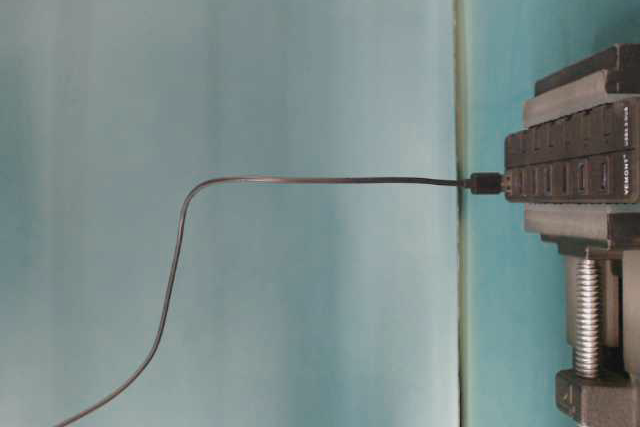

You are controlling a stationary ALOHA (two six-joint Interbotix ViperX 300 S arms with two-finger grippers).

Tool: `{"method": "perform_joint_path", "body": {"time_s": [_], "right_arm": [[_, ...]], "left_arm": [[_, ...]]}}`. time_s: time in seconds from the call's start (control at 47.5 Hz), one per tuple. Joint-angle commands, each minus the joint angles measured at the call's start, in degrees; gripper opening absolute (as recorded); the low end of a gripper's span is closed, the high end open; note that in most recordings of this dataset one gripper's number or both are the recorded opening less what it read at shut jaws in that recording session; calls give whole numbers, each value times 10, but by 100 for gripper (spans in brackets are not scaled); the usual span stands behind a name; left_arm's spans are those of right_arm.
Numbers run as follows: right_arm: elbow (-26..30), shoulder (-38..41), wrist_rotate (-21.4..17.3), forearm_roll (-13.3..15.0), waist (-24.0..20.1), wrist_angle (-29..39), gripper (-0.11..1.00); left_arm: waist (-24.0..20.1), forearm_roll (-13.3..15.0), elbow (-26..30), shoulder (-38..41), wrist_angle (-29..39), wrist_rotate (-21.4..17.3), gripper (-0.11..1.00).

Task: Insert the USB into the second port from the front of the fixed hub.
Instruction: 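Raise the right arm and swing it toward the clamped USB hub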

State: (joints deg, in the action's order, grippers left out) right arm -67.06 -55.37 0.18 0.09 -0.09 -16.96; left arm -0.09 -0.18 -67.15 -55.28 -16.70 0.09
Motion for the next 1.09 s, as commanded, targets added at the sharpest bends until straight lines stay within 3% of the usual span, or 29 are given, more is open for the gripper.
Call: {"method": "perform_joint_path", "body": {"time_s": [0.0,0.084,0.147,0.295,0.758,1.073], "right_arm": [[-4,6,-9,-4,4,-1,16],[-14,3,-28,-24,3,-1,20],[-14,1,-54,-26,4,1,13],[-16,0,-89,-22,3,17,5],[16,2,-91,-21,11,163,5],[42,9,-90,-15,41,251,5]], "left_arm": [[2,-4,-5,-1,-4,10,13],[4,-4,-2,-5,-4,15,5],[4,-4,-2,-9,-3,16,0],[4,-4,-6,-13,18,19,0],[-3,-4,0,-34,85,19,0],[-3,-4,19,-29,142,18,0]]}}
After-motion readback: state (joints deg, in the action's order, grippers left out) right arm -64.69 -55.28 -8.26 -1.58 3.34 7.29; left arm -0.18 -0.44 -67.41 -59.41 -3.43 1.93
